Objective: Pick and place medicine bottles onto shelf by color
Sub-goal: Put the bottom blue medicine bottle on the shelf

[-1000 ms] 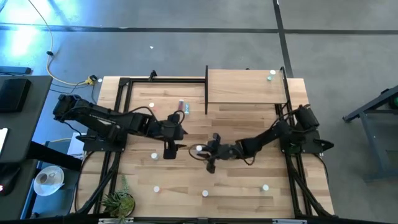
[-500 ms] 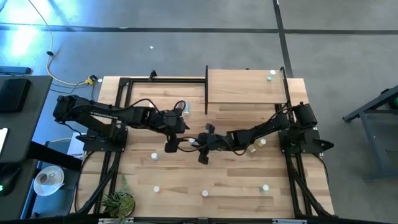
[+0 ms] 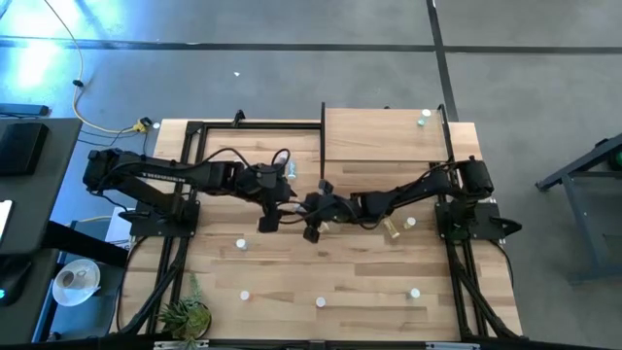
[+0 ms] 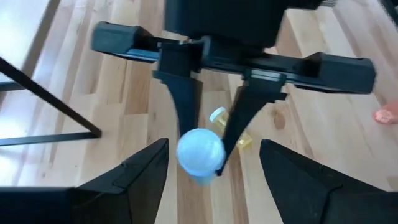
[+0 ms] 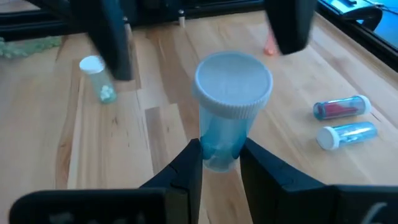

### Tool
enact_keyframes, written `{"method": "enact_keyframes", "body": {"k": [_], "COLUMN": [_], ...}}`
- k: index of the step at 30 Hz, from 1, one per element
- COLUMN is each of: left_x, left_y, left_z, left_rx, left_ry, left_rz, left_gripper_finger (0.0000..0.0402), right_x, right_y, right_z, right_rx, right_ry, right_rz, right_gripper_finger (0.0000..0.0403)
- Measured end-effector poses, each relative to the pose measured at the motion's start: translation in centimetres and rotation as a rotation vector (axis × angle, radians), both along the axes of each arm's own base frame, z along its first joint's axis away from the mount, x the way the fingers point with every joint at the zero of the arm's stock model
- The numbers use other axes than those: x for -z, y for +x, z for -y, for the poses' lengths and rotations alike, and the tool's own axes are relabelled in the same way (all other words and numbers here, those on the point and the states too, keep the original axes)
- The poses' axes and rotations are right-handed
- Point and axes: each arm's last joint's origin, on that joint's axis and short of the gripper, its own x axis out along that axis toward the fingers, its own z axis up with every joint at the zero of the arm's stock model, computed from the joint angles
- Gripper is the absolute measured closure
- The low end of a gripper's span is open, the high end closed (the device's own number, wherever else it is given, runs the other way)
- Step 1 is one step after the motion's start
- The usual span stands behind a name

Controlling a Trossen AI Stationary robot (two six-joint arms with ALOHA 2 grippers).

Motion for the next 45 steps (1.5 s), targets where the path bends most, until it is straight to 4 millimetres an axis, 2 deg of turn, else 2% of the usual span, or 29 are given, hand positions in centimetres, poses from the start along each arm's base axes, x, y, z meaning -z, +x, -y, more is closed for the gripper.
{"method": "enact_keyframes", "body": {"k": [13,38,45], "left_x": [0.0,0.0,-0.01], "left_y": [-0.1,-0.08,-0.08], "left_z": [-0.69,-0.54,-0.54], "left_rx": [-0.028,-0.007,-0.007], "left_ry": [-0.01,-0.064,-0.064], "left_rz": [0.001,0.007,0.007], "left_gripper_finger": [0.0163,0.0267,0.0282], "right_x": [-0.38,-0.57,-0.57], "right_y": [0.21,0.31,0.31], "right_z": [-0.11,-0.15,-0.15], "right_rx": [-0.002,0.005,0.006], "right_ry": [0.036,0.062,0.062], "right_rz": [0.05,0.078,0.078], "right_gripper_finger": [0.0324,0.0323,0.0323]}}
